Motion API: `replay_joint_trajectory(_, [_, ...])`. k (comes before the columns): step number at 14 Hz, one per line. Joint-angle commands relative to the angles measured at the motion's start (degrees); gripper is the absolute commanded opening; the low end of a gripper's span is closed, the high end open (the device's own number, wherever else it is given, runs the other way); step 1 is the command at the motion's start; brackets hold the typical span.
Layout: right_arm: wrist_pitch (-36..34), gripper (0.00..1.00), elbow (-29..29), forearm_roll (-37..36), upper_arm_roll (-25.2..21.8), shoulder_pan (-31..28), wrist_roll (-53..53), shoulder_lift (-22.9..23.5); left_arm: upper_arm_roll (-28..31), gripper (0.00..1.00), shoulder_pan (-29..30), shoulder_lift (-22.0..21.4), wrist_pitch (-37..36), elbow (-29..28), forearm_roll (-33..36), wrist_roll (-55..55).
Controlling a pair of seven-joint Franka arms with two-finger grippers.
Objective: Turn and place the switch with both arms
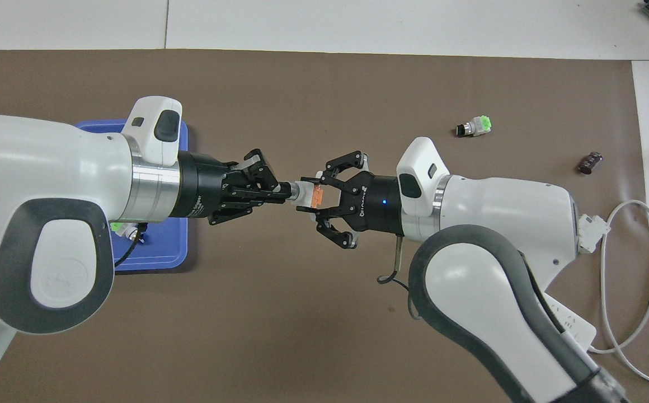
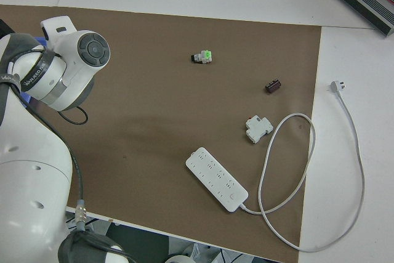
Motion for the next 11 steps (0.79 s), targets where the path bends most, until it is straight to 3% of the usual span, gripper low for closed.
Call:
replay_joint_trajectory(1, [-1.58,0.00,-1.08,-0.61,0.46,-0.45,-0.08,-1.67,0.87,0.00,-0.81,0.20,2.73,-0.56,1.84,-9.86])
replay_joint_trajectory(6, [-1.76,0.00,-1.25,-0.79,0.46,-0.45,0.00,-1.76,0.78,0.00,-1.50,0.20,2.82,-0.21,8.07,-29.54])
replay_joint_trajectory(11, [-3.52,0.00,-1.25,-1.58,0.55,-1.50,0.27,-2.02,0.78,0.00,-2.30,0.20,3.17,-0.29,12.03,-38.10])
